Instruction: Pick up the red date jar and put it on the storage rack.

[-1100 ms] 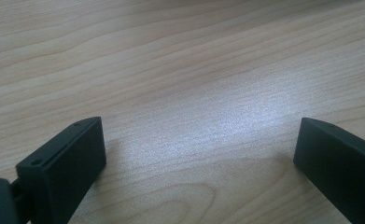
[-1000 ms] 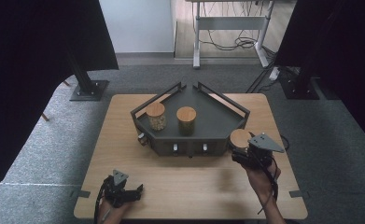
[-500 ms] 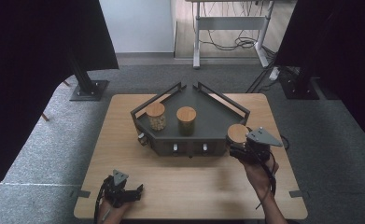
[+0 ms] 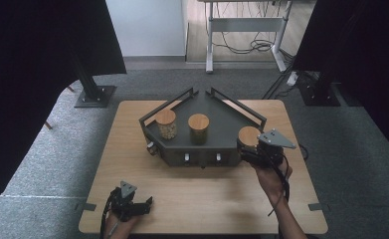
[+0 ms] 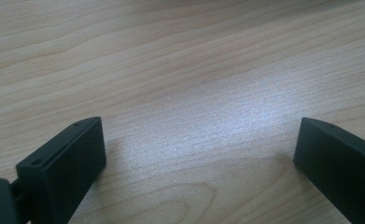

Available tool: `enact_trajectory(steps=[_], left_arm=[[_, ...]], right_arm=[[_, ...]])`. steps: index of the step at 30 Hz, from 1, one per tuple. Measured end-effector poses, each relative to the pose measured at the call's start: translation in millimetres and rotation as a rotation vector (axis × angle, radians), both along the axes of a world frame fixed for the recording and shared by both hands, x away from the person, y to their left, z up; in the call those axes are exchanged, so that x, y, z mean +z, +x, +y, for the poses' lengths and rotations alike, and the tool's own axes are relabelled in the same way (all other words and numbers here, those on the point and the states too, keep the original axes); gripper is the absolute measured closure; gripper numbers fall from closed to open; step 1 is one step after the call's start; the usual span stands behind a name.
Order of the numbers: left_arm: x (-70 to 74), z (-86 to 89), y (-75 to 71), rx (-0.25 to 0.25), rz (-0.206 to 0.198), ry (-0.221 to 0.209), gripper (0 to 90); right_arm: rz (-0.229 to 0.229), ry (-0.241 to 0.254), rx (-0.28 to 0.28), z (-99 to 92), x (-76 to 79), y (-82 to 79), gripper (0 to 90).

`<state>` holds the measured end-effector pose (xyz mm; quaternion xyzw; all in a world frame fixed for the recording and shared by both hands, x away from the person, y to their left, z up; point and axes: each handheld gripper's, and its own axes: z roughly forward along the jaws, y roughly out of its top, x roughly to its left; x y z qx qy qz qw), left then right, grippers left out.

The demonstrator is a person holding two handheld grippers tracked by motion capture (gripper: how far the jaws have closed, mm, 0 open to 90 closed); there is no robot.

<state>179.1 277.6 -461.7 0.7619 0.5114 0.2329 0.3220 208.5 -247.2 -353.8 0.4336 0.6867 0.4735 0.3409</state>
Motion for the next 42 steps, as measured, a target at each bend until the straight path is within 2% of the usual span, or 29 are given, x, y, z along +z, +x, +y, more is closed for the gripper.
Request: enact_trajectory(steps=[22, 42], left_arm=[[0.1, 0.2, -0.1, -0.003, 0.0, 0.001, 2.0], [0.2, 0.3, -0.1, -0.003, 0.0, 0.002, 2.0]], right_arm=[[0.007, -0.008, -0.011, 16.8, 3.3, 26.7, 22.7], [0.0, -0.022, -0.029, 32.6, 0.3, 52.1, 22.7]])
